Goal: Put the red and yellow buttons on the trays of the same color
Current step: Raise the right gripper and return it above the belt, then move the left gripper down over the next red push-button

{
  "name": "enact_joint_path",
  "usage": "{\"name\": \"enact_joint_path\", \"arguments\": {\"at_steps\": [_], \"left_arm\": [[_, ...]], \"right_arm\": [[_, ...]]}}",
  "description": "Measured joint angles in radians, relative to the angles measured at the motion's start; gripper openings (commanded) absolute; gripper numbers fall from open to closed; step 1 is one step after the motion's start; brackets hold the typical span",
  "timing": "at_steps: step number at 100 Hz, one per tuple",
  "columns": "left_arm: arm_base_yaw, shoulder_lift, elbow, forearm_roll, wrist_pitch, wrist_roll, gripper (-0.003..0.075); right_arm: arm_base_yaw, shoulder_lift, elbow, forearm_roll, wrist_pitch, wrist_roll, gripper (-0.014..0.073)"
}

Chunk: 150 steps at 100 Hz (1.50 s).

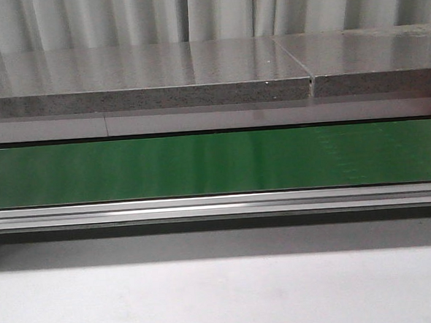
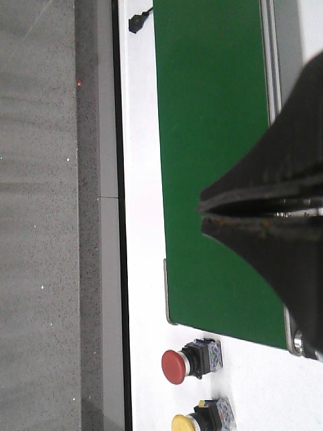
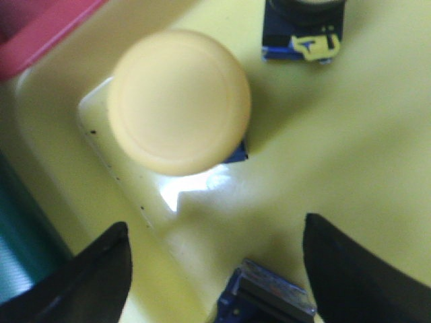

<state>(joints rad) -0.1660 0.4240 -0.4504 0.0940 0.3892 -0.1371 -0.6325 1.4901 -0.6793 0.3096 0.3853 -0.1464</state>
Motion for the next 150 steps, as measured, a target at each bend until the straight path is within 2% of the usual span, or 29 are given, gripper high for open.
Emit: {"name": "enact_joint_path", "arguments": {"at_steps": [22,53,66,88,103,113,139,146,150], "left_arm": [[0.000,0.000,0.000,0.000,0.000,0.000,-0.0019],[0.000,0.000,0.000,0.000,0.000,0.000,-0.0019],[0.000,0.000,0.000,0.000,0.000,0.000,-0.0019],[0.000,0.000,0.000,0.000,0.000,0.000,-0.0019],[0.000,0.000,0.000,0.000,0.000,0.000,-0.0019],[0.000,0.000,0.000,0.000,0.000,0.000,-0.0019],[0.000,0.000,0.000,0.000,0.000,0.000,-0.0019],[0.000,0.000,0.000,0.000,0.000,0.000,-0.0019],[0.000,0.000,0.000,0.000,0.000,0.000,-0.0019]], "right_arm": [[-0.002,-0.099,-0.017,0.000,0.026,0.000,0.0563],[0.021,-0.363,-0.017,0.007,0.068,0.002,0.0563],[0.113,-0.473,-0.017,0.009,0.076,-0.015,0.0563],[0.327,-0.629,-0.017,0.011,0.084,-0.124,0.0563],[0.426,-0.704,-0.017,0.013,0.103,-0.179,0.0549],[0.470,-0.741,-0.015,0.013,0.107,-0.208,0.0456],[0.508,-0.769,-0.009,0.013,0.123,-0.218,0.0015],[0.508,-0.769,-0.009,0.013,0.123,-0.220,-0.0071],[0.508,-0.769,-0.009,0.013,0.123,-0.220,-0.0062]]}}
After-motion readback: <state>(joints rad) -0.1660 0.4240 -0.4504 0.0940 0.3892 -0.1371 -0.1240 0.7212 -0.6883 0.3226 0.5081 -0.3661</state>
